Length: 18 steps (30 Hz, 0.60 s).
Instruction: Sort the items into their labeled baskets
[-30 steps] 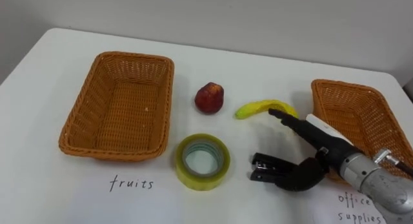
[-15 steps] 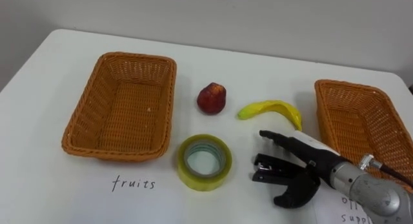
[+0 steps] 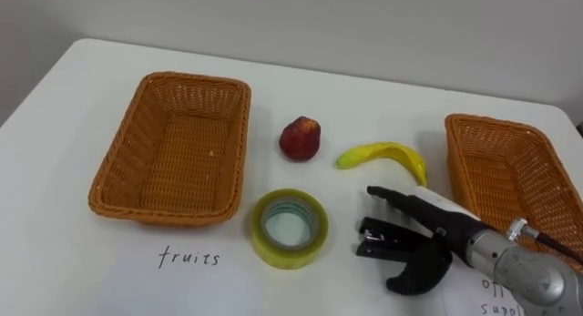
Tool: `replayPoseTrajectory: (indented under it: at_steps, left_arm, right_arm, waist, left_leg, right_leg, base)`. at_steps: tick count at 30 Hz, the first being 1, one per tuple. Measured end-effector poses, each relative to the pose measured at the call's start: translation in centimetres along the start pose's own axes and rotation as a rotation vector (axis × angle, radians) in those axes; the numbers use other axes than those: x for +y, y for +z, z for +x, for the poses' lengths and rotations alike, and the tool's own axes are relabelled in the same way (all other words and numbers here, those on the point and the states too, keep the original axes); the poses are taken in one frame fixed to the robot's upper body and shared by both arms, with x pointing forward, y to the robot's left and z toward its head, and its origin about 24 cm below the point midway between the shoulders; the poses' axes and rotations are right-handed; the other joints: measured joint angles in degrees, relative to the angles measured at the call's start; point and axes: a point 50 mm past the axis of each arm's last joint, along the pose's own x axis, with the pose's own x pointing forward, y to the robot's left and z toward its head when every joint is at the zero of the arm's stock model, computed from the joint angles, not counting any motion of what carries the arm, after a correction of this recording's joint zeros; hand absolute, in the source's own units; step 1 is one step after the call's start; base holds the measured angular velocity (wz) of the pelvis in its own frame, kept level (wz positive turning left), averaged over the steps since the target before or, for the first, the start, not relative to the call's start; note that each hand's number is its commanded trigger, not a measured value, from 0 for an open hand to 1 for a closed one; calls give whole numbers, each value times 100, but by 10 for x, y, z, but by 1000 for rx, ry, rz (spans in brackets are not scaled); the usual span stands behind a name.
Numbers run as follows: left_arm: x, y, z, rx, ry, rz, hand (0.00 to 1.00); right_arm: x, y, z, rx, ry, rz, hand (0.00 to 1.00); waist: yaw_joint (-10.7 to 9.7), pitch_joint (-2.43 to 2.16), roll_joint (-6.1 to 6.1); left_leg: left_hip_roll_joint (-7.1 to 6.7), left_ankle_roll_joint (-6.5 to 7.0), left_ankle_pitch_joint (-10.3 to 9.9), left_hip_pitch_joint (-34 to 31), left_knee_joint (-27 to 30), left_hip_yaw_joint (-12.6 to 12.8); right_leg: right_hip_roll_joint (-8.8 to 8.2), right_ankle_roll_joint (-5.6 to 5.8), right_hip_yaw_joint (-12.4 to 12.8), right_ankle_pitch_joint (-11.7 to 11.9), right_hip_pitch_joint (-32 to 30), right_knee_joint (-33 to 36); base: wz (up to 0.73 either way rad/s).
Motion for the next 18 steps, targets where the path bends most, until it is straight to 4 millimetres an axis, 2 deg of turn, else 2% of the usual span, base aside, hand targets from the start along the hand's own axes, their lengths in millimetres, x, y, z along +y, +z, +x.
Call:
replayPoseTrajectory:
  at_steps: [18]
  left_arm:
    - [0, 2, 0, -5, -16, -1, 0]
  right_arm:
    - [1, -3, 0, 41, 15, -44, 0]
  waist:
    - [48, 4, -27]
  left_leg:
    - [-6, 0, 0, -9, 0, -43]
  right_leg:
    - [24, 2, 1, 5, 3, 1]
  base:
    - [0]
